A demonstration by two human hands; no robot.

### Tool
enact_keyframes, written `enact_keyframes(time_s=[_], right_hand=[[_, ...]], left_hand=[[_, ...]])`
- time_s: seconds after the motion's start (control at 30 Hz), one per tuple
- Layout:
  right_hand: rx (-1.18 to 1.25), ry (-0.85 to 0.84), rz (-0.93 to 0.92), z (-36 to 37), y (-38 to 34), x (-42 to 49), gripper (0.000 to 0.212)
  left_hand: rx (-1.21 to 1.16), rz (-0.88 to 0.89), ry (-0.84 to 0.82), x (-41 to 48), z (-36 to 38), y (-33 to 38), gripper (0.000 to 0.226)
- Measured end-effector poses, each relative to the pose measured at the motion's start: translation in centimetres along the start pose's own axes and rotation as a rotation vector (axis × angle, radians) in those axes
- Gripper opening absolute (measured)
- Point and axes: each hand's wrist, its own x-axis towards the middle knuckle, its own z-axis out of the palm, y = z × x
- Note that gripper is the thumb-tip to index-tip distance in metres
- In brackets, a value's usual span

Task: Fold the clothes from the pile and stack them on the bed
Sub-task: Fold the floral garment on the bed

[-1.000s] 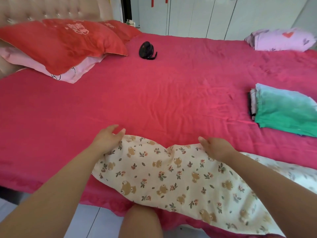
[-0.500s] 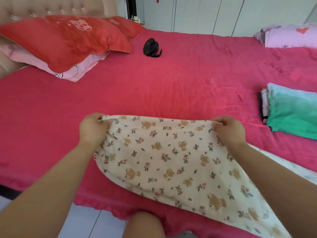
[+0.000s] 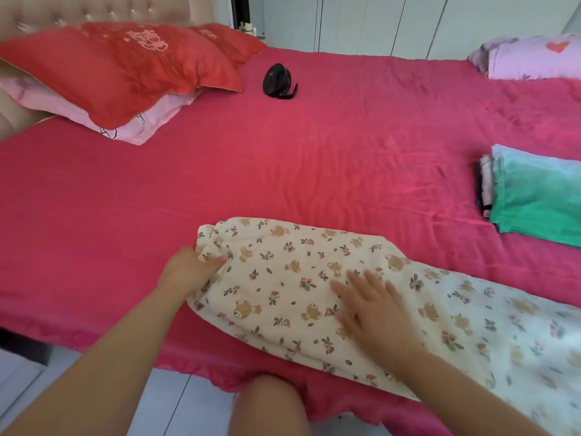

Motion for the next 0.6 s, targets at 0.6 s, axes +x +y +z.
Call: enact_keyframes(time_s=[0.6], right_hand=[[0.135, -0.058, -0.007, -0.9, -3.3, -1.2, 0.05]], left_hand=[[-0.774, -0.058, 0.025, -3.2, -2.6, 0.8, 0.043]])
